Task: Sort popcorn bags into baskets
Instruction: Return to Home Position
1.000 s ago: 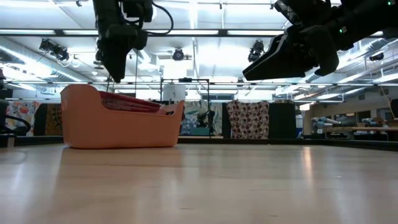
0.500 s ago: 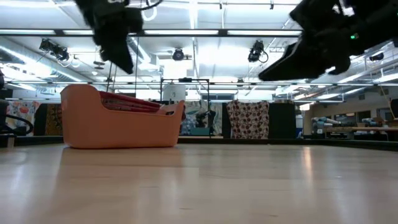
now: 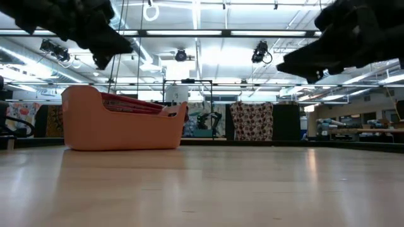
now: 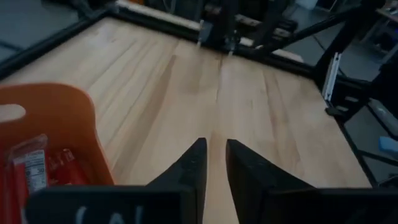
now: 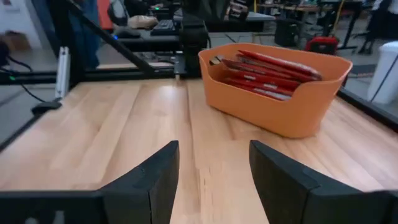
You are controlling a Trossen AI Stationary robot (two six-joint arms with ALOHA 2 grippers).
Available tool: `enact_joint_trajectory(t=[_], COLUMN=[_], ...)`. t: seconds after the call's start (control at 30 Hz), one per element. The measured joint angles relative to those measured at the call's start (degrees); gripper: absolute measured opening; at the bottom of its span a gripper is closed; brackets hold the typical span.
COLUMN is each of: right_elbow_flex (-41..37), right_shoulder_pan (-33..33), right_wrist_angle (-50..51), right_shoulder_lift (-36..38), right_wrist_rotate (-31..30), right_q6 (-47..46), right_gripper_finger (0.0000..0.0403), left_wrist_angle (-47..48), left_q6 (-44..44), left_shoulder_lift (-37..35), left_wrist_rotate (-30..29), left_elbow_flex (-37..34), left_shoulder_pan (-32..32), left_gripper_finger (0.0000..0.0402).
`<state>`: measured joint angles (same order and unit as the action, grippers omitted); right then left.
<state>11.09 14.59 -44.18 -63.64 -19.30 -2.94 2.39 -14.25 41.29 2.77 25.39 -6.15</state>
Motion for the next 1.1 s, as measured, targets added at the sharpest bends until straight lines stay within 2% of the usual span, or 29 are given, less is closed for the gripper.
enact_joint_trajectory(t=[0.27,0.43,0.7,0.83,0.93,1.1], right_elbow_flex=[-6.36,-9.95,-10.76,-10.76,-10.76,-10.76], right_shoulder_pan=[-7.43,-10.34,-13.81,-14.86,-15.24,-15.6], right_wrist_angle=[0.02,0.08,4.91,4.38,3.42,2.68], right_shoulder_lift=[9.83,17.54,26.55,28.49,28.84,28.71], right_wrist_rotate=[6.55,7.68,12.08,14.43,13.38,6.24], right_q6=[-5.07,-6.17,-5.84,-1.1,2.58,3.71], right_gripper_finger=[0.0193,0.0182,0.0172,0.0172,0.0171,0.0171], left_wrist_angle=[-3.58,-4.93,-5.98,-8.37,-9.39,-13.94], left_q6=[6.08,6.31,6.37,7.54,8.8,10.48], left_shoulder_lift=[-9.79,-15.68,-23.64,-26.27,-27.55,-27.47], left_wrist_rotate=[-0.9,-1.31,-3.61,-4.28,-4.27,-5.66], left_elbow_flex=[-5.11,-8.03,-14.46,-17.78,-19.94,-24.32], left_shoulder_pan=[-0.15,-0.1,0.0,0.02,0.0,0.02], left_gripper_finger=[0.0026,0.0007,0.0007,0.0007,0.0008,0.0008])
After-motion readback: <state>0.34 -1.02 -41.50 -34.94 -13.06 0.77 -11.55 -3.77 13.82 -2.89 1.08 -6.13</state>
